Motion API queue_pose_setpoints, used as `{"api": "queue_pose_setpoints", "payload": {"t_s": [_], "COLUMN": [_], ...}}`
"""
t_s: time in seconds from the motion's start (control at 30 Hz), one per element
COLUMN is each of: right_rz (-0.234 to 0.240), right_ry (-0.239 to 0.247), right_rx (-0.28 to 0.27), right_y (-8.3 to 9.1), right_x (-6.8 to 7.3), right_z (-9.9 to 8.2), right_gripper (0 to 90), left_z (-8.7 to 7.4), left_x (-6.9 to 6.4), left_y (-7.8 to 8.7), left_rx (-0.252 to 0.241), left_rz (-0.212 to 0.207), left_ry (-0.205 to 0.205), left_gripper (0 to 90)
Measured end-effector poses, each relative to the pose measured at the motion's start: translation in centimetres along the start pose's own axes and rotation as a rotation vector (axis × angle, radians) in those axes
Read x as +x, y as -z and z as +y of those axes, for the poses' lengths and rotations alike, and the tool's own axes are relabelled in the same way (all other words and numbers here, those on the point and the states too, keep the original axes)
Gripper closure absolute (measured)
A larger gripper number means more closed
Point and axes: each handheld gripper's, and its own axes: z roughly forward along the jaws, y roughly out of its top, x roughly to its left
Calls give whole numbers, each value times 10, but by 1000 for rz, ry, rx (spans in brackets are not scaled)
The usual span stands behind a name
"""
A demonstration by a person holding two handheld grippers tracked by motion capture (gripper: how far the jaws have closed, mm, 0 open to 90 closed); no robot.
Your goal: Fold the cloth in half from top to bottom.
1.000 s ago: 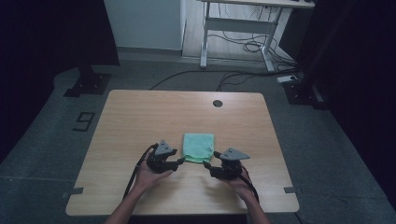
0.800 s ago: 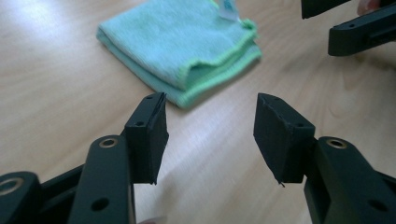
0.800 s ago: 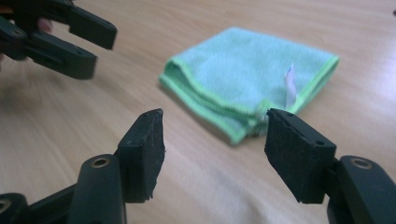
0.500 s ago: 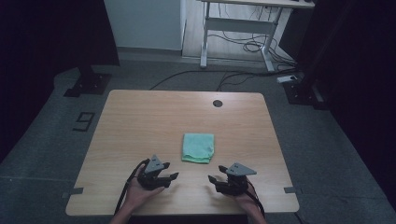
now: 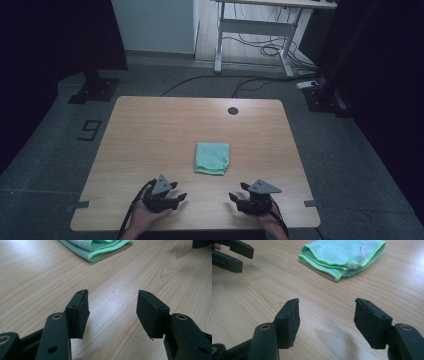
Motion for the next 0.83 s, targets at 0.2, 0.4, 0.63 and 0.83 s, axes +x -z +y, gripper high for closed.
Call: {"api": "queue_pose_setpoints", "payload": {"t_s": [0.2, 0.4, 0.63, 0.83], "right_rz": [-8, -14, -26, -26], "right_ry": [-3, -8, -10, -10], "right_rx": [-2, -2, -14, -21], "right_y": [1, 1, 2, 4], "right_x": [-2, -3, -4, -5], "right_z": [0, 0, 0, 1], "right_gripper": [373, 373, 373, 373], "left_z": [0, -1, -1, 0], "left_x": [1, 2, 4, 4], "left_y": [1, 2, 2, 3], "left_rx": [1, -2, -5, -11], "left_rz": [3, 3, 12, 11], "left_ry": [1, 5, 12, 15], "left_gripper": [435, 436, 436, 429]}}
